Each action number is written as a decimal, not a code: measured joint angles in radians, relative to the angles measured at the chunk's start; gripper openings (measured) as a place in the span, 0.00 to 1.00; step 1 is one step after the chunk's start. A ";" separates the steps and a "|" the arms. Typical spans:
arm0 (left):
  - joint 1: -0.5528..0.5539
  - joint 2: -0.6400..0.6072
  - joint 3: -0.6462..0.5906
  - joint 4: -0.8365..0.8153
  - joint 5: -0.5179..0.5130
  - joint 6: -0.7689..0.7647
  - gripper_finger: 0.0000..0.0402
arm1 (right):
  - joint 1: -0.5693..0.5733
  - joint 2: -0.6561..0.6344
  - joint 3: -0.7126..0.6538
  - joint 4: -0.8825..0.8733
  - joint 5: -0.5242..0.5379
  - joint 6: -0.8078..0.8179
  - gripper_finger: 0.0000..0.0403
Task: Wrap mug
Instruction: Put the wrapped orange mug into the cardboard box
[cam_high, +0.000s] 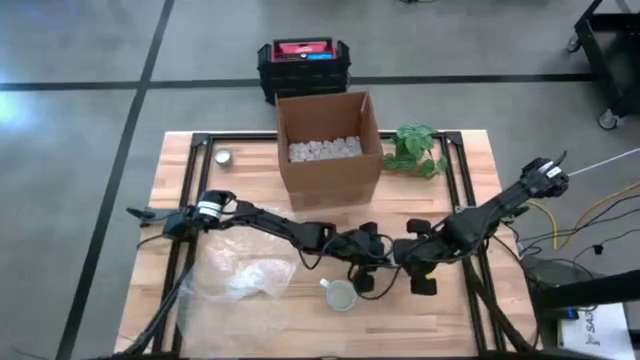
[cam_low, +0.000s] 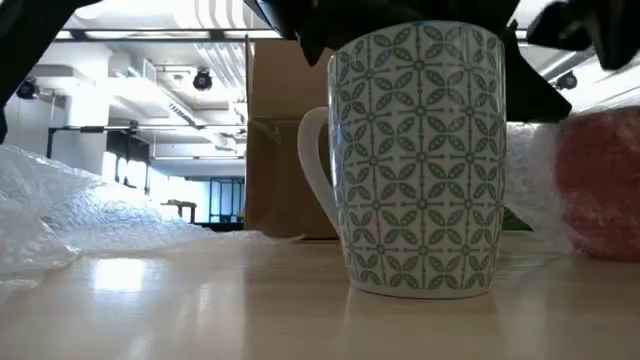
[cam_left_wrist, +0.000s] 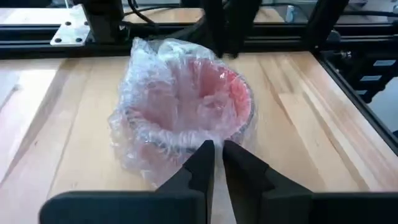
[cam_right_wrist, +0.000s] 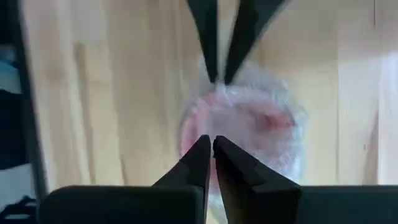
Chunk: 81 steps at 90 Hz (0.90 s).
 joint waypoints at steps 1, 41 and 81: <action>0.000 0.000 0.000 0.000 0.000 0.000 0.05 | 0.003 -0.001 -0.001 0.000 -0.001 0.000 0.05; 0.000 0.000 0.000 0.000 0.000 0.000 0.05 | 0.066 0.033 -0.138 0.086 -0.007 0.013 0.54; -0.001 -0.073 0.017 -0.062 0.000 -0.006 0.05 | 0.066 0.166 -0.230 0.283 0.005 -0.098 0.42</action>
